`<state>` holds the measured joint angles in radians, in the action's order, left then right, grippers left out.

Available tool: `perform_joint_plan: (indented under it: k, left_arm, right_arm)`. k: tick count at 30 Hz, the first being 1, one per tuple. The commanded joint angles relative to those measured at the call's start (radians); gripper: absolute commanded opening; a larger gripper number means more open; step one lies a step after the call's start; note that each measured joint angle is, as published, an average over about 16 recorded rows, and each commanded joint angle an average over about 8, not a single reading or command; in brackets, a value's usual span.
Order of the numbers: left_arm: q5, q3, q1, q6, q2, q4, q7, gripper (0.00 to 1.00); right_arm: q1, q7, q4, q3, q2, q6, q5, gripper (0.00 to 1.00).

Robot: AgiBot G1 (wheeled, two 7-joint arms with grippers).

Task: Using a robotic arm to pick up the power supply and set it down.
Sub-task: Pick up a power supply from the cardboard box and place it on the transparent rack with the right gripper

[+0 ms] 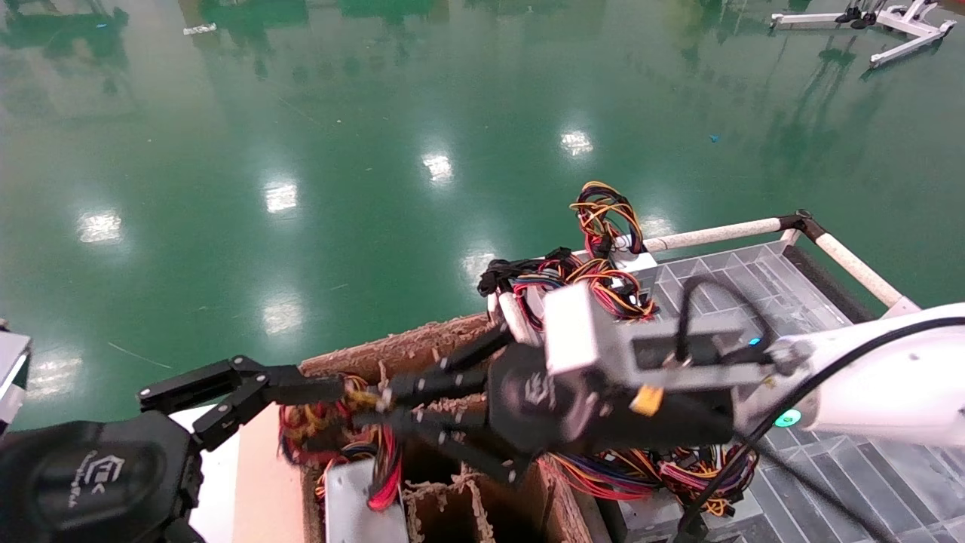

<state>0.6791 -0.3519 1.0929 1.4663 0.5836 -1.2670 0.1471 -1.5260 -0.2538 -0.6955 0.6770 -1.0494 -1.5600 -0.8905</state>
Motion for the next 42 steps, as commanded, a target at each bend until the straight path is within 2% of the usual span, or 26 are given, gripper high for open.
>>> perform_joint_plan:
  k: [1,10,17,23,31,42]
  left_arm:
    - [0.000,0.000,0.000,0.000,0.000,0.000,0.000,1.00]
    - [0.000,0.000,0.000,0.000,0.000,0.000,0.000,1.00]
    - [0.000,0.000,0.000,0.000,0.000,0.000,0.000,1.00]
    - [0.000,0.000,0.000,0.000,0.000,0.000,0.000,1.00]
    - [0.000,0.000,0.000,0.000,0.000,0.000,0.000,1.00]
    - [0.000,-0.001,0.000,0.000,0.000,0.000,0.000,1.00]
  right_arm:
    - [0.003,0.011,-0.015,-0.009,0.013,0.004,0.029,0.00]
    - [-0.062,0.029,-0.056,-0.028,0.055,0.050,0.025,0.00]
    - [-0.145,-0.003,-0.015,-0.060,0.089,0.065,0.026,0.00]
    - [-0.286,-0.047,0.096,-0.064,0.131,0.050,-0.025,0.00]
    - [-0.500,-0.134,0.286,-0.030,0.180,0.025,-0.146,0.00]
    - [-0.668,-0.295,0.440,0.060,0.227,0.020,-0.326,0.00]
